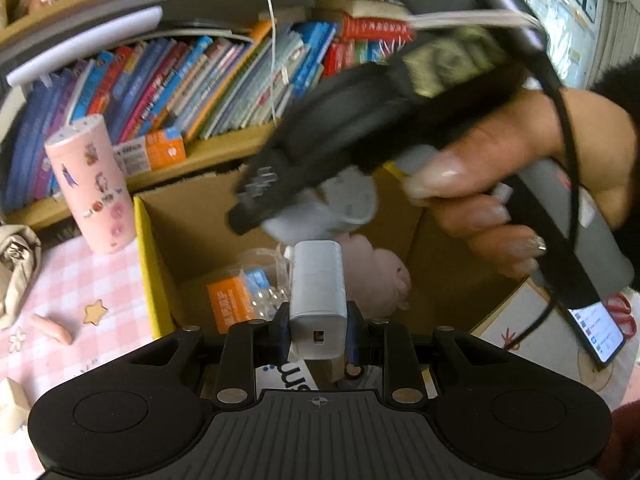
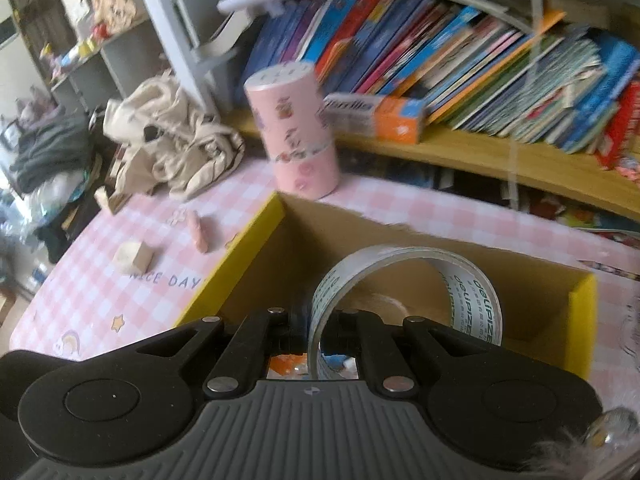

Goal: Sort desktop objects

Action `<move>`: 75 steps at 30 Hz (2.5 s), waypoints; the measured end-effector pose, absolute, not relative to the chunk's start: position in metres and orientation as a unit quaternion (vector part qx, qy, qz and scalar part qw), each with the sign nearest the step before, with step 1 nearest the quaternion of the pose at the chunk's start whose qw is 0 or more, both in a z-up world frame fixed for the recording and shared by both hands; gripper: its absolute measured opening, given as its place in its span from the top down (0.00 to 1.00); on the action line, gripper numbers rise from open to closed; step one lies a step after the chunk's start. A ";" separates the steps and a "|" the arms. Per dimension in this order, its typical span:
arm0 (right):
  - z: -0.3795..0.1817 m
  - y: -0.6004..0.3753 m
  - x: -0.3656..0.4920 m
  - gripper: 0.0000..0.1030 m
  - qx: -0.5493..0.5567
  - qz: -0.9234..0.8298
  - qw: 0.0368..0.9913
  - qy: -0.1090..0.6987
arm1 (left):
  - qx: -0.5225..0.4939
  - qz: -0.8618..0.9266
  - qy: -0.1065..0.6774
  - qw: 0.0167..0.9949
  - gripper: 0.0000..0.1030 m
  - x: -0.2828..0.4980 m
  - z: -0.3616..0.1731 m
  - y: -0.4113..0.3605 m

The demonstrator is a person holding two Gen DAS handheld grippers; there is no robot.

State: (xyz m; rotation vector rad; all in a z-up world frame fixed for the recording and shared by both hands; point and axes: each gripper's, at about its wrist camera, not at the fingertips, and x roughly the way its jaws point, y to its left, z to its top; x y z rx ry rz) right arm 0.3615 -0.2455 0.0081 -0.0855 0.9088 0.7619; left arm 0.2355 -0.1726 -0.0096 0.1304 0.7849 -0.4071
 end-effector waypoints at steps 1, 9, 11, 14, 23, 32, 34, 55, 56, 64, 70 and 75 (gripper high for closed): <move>0.006 -0.241 0.363 0.95 -0.043 0.364 0.824 0.432 | 0.064 -0.198 0.383 0.900 0.76 0.237 -0.012 -0.174; -0.014 -0.214 0.380 0.95 -0.066 0.382 0.799 0.460 | 0.058 -0.210 0.402 0.889 0.76 0.244 -0.024 -0.176; -0.018 -0.211 0.384 0.95 -0.068 0.384 0.794 0.466 | 0.055 -0.212 0.406 0.887 0.76 0.245 -0.026 -0.176; -0.024 -0.207 0.389 0.95 -0.072 0.386 0.786 0.477 | 0.050 -0.217 0.412 0.884 0.76 0.247 -0.028 -0.175; -0.035 -0.198 0.394 0.76 -0.082 0.391 0.773 0.493 | 0.033 -0.224 0.420 0.879 0.76 0.247 -0.030 -0.177; -0.025 -0.210 0.388 0.32 -0.071 0.377 0.784 0.488 | 0.041 -0.215 0.408 0.886 0.61 0.239 -0.025 -0.184; -0.022 -0.215 0.384 0.26 -0.069 0.371 0.788 0.486 | 0.043 -0.209 0.401 0.891 0.44 0.236 -0.022 -0.185; 0.008 -0.276 0.324 0.10 -0.036 0.284 0.850 0.442 | 0.040 -0.138 0.340 0.929 0.16 0.193 0.017 -0.154; 0.009 -0.278 0.320 0.10 -0.033 0.279 0.854 0.438 | 0.037 -0.131 0.336 0.932 0.15 0.191 0.019 -0.152; 0.016 -0.289 0.280 0.09 -0.035 0.233 0.896 0.376 | 0.009 -0.073 0.305 0.949 0.11 0.172 0.027 -0.132; 0.020 -0.293 0.249 0.06 -0.051 0.207 0.914 0.345 | -0.011 -0.048 0.306 0.951 0.11 0.160 0.023 -0.118; 0.021 -0.297 0.225 0.06 -0.049 0.179 0.923 0.338 | -0.010 -0.044 0.304 0.952 0.11 0.152 0.020 -0.110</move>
